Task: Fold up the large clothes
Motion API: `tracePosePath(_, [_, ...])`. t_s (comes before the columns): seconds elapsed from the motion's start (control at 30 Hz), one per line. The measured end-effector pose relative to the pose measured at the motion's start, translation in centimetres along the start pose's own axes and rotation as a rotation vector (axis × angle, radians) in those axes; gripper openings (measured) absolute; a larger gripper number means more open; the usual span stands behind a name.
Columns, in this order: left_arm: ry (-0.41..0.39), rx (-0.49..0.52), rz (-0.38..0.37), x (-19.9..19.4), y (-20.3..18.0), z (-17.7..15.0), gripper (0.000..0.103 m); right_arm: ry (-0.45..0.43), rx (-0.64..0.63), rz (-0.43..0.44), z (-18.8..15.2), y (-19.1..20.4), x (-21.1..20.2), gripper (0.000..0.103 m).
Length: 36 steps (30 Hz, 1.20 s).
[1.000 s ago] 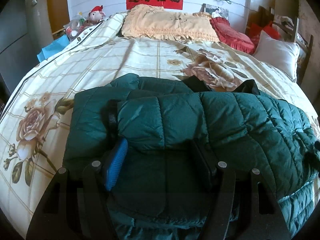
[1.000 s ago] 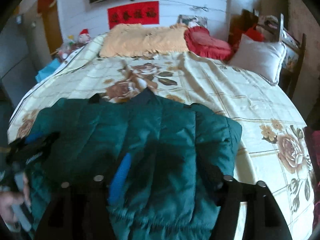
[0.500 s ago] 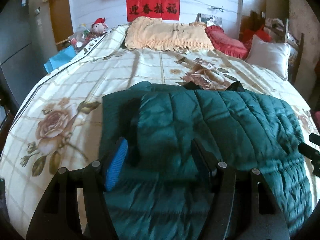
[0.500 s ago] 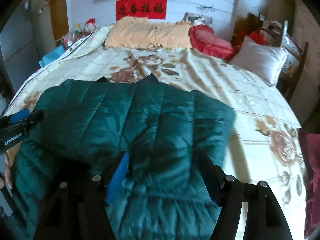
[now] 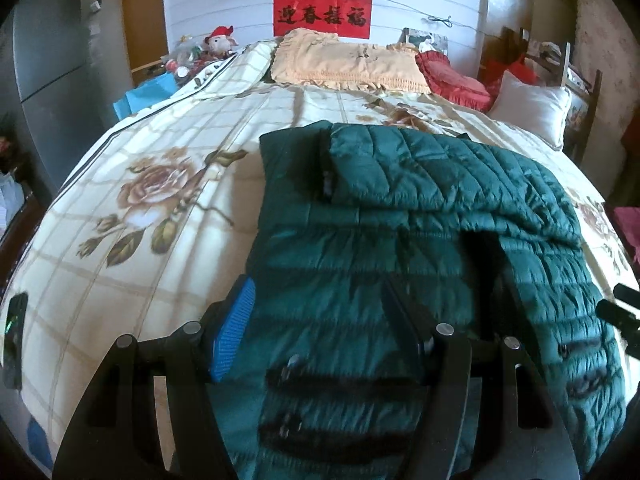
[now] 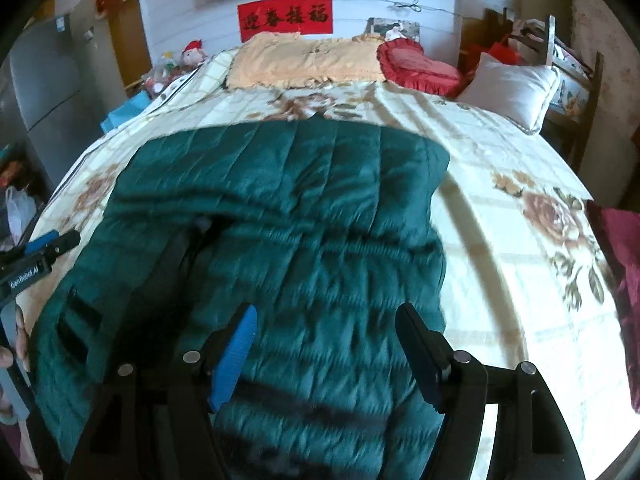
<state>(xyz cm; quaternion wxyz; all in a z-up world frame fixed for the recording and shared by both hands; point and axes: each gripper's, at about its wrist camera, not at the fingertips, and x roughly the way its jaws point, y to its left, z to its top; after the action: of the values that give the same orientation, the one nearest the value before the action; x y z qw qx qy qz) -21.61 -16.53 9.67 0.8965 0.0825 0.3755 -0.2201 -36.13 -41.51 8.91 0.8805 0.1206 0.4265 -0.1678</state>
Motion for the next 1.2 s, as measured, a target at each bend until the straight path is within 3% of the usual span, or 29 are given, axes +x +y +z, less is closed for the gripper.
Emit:
tracePosePath(0.4, [0.022,-0.003,0.0,-1.8,0.8,-3.4,0.066,0.046,0.016,0.014,-4.4,0.5,-0.9,0.07])
tracePosePath(0.77, [0.061,-0.03,0.009,-2.5,3.0,-5.9,0.066,0.102,-0.002,0.005,-6.9,0.0,-1.7,0.073])
tracePosePath(1.0, [0.116,-0.096,-0.03,-2.7,5.2,-7.3,0.066,0.126,0.006,-0.012,-8.2,-0.7,-2.4,0.074])
tracePosePath(1.2, [0.142,-0.076,-0.023,-3.1,5.7,-8.4,0.066,0.125,0.009,-0.026,-9.1,-1.6,-3.6,0.077])
